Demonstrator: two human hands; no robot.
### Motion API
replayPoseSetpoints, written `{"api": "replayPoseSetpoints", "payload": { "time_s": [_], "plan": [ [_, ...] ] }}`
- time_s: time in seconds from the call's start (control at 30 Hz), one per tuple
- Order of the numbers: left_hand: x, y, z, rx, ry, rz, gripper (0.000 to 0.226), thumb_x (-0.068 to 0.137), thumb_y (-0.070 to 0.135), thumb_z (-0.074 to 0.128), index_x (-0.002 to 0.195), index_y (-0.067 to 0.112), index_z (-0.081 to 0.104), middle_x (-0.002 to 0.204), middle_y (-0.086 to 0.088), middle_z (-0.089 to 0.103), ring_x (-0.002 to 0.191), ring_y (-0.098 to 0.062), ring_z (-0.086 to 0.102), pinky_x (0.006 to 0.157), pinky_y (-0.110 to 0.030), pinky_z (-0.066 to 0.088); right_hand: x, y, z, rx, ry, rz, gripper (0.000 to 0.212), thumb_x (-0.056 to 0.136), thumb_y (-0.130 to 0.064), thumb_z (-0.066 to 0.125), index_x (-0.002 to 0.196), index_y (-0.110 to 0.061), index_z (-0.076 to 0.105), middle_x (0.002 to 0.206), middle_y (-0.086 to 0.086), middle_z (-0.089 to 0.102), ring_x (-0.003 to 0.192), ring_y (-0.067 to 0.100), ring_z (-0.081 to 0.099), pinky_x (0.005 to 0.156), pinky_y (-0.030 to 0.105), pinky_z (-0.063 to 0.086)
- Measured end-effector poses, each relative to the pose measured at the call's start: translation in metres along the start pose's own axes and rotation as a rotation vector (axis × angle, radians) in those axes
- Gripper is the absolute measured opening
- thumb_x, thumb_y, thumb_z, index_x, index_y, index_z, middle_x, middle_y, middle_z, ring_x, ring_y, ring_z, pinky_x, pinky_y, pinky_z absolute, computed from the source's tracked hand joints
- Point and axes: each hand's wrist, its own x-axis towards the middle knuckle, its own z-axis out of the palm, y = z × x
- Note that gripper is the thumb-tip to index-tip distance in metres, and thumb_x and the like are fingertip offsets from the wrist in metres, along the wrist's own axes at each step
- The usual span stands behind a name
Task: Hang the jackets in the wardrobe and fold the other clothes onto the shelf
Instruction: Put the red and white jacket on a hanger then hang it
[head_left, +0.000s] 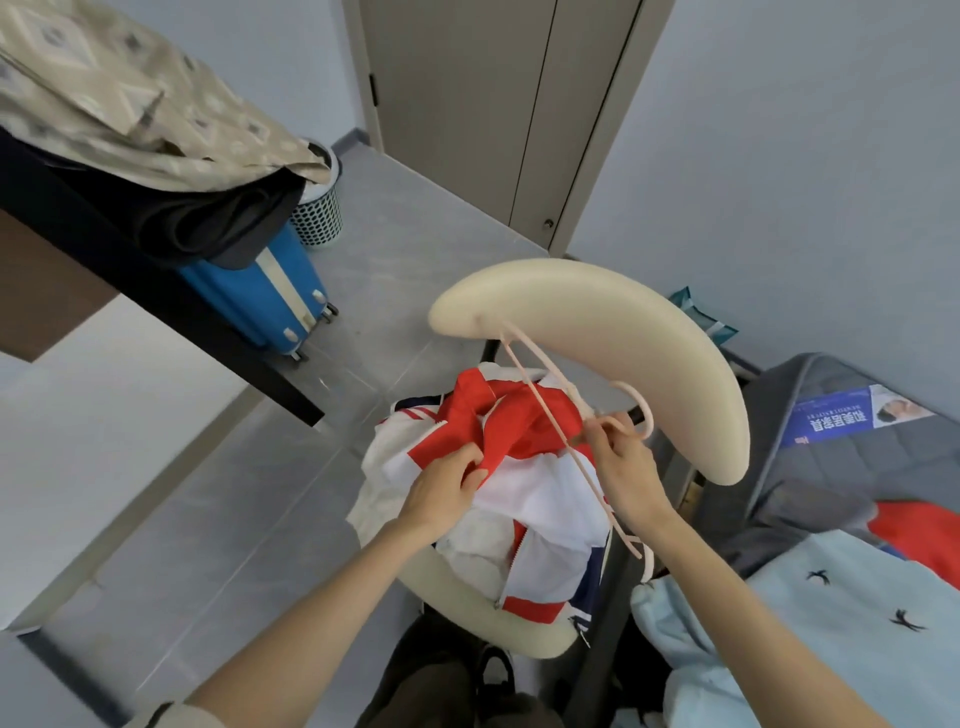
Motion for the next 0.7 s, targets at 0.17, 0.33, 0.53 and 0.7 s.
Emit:
{"api": "replayPoseSetpoints", "payload": {
  "time_s": [0.17,0.33,0.53,0.7],
  "plan": [
    [-0.033,0.031,0.000,-0.094,0.020,0.125,0.004,0.099,0.025,0.051,0.097,0.023,0.051,0.083,0.005,0.061,0.072,-0.009,0.059,0.065,-0.028,0.049,-0.012,0.001,-0.002,0.009,-0.051,0.033,0.036,0.100,-0.029,0.050,0.065,-0.017,0.048,0.077,-0.007,0.043,0.056,-0.001,0.052,0.052,0.004,0.039],
    [-0.066,0.065,0.008,-0.156,0.027,0.251,0.005,0.099,0.024,0.049,0.098,0.027,0.052,0.091,0.009,0.063,0.081,-0.006,0.059,0.072,-0.027,0.050,-0.028,0.004,-0.006,0.167,-0.241,0.093,0.025,0.098,-0.031,0.054,0.078,-0.017,0.060,0.053,-0.019,0.062,0.047,-0.005,0.057,0.046,0.005,0.040],
    [-0.110,0.087,0.031,-0.144,0.017,0.252,0.004,0.097,0.027,0.053,0.099,0.028,0.055,0.108,0.008,0.065,0.100,-0.003,0.056,0.084,-0.036,0.052,-0.049,0.010,-0.019,0.144,-0.263,0.089,0.021,0.089,-0.017,0.068,0.077,-0.005,0.057,0.052,-0.006,0.056,0.046,0.005,0.051,0.047,0.017,0.039],
    [-0.142,0.102,0.042,-0.234,0.018,0.281,0.018,0.097,0.025,0.054,0.108,0.022,0.067,0.108,0.042,0.057,0.102,0.013,0.058,0.084,-0.009,0.047,-0.076,-0.003,-0.049,-0.008,-0.173,-0.030,0.029,0.093,-0.016,0.061,0.082,-0.017,0.035,0.076,0.005,0.048,0.068,0.016,0.050,0.069,0.036,0.050]
  ]
}}
